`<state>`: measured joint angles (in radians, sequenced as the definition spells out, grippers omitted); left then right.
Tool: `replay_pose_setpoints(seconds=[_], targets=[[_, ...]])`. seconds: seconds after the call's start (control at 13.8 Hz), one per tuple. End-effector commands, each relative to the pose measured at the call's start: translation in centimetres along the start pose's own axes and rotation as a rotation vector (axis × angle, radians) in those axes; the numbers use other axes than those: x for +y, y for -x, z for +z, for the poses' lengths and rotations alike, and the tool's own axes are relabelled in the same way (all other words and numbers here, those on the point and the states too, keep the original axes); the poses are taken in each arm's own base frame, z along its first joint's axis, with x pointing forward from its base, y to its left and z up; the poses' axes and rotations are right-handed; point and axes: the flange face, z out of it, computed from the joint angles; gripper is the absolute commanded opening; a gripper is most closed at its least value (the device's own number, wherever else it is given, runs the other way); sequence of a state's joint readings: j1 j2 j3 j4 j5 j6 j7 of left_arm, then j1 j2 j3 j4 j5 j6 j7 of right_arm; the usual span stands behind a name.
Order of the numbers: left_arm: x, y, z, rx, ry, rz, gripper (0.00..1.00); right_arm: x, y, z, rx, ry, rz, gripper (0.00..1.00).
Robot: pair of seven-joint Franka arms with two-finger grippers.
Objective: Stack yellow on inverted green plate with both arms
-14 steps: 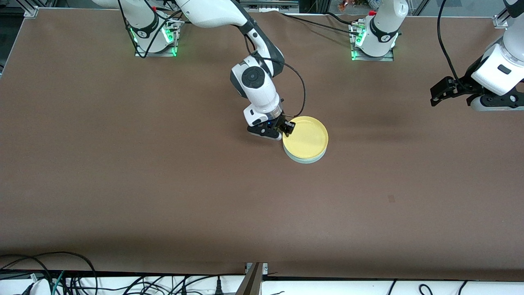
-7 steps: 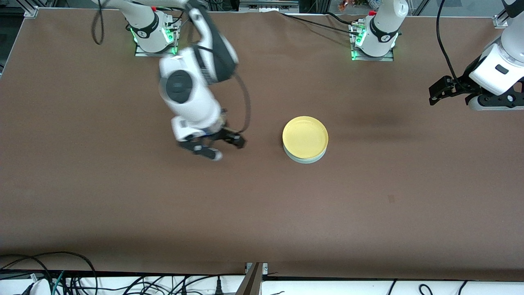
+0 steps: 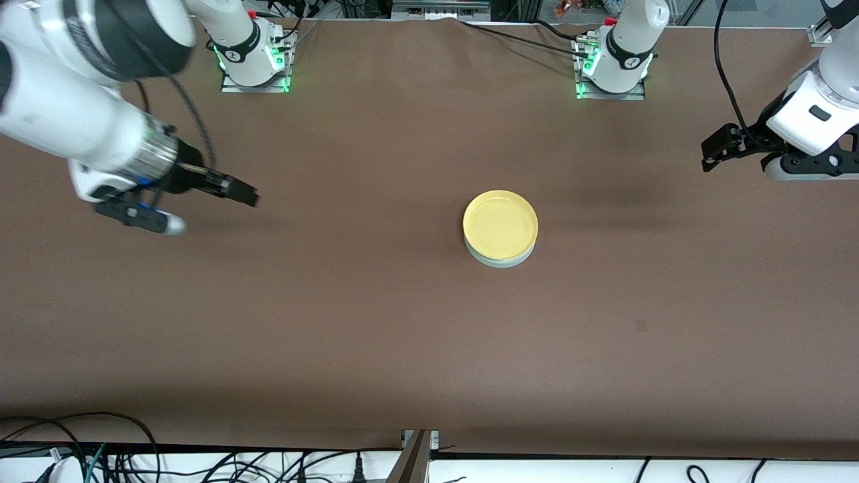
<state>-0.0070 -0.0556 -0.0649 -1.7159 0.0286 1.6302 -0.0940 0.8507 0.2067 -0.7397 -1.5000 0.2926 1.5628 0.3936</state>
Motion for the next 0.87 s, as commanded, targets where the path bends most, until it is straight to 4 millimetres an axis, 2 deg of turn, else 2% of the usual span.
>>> replay_pose_setpoints(seconds=[0.0,0.14,0.29,0.51,0.8], targets=[[0.3,0.4,-0.4,-0.003,0.015,0.019,1.00,4.1,2.5,-3.1,0.021,0.035,-0.077,1.00],[0.5,0.5,-0.4,-0.003,0.015,0.023,1.00,6.8,3.5,-4.0,0.043,0.062,-0.139,1.00],[0.5,0.5,-0.4,-0.003,0.015,0.023,1.00,8.7,3.6,-4.4,0.052,0.075,-0.196,1.00],[0.6,0.5,-0.4,-0.003,0.015,0.024,1.00,9.3,3.2,-4.7,0.066,0.146,-0.300,1.00],[0.7,0.4,-0.5,0.001,0.015,0.026,1.00,8.8,2.8,-4.9,0.076,0.148,-0.315,1.00]])
